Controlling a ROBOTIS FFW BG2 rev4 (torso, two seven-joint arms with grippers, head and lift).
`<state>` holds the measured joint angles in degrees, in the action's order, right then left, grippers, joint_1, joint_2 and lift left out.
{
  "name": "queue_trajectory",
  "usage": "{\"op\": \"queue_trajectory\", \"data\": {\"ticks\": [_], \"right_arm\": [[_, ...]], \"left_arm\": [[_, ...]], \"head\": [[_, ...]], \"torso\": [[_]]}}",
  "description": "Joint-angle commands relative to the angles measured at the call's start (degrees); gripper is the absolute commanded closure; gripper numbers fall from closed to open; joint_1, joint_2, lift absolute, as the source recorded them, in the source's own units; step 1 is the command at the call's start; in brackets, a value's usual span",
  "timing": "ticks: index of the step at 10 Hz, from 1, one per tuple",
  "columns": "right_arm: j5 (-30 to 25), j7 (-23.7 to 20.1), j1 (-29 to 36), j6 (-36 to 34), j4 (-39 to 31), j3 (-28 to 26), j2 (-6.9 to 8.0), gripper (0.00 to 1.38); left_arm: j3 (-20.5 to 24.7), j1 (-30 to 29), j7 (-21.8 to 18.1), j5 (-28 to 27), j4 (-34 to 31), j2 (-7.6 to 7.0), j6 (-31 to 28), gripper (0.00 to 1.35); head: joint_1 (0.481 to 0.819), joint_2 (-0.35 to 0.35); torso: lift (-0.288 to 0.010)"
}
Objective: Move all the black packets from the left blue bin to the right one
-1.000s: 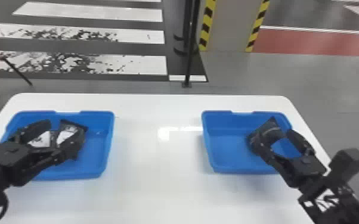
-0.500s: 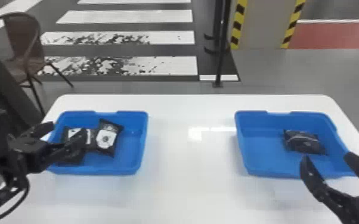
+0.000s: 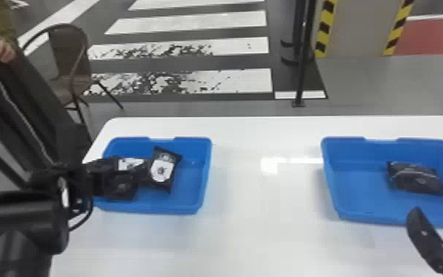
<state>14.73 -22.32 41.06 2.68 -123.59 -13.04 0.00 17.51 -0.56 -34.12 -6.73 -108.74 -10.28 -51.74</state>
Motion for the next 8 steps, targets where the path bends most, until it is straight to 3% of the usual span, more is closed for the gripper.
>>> {"op": "queue_trajectory", "data": {"ticks": [1,7,8], "right_arm": [[0.24,-0.09,-0.42,0.0,0.62,0.47,0.05,0.12],[1.38,-1.06,-1.97,-0.7,2.87,0.92,0.05,0.12],[1.38,-1.23,-2.25,-0.84,3.15,1.04,0.05,0.12]], "left_arm": [[-2.77,2.68,-0.07,-0.7,3.48,-0.62,-1.97,0.14],[-11.11,11.39,-1.04,-3.33,15.72,-2.29,-6.33,0.17],[-11.91,12.52,-1.13,-3.67,17.83,-2.38,-6.75,0.26]], "head": [[0.695,0.128],[0.695,0.077],[0.695,0.074]], "torso": [[-0.14],[-0.14],[-0.14]]}}
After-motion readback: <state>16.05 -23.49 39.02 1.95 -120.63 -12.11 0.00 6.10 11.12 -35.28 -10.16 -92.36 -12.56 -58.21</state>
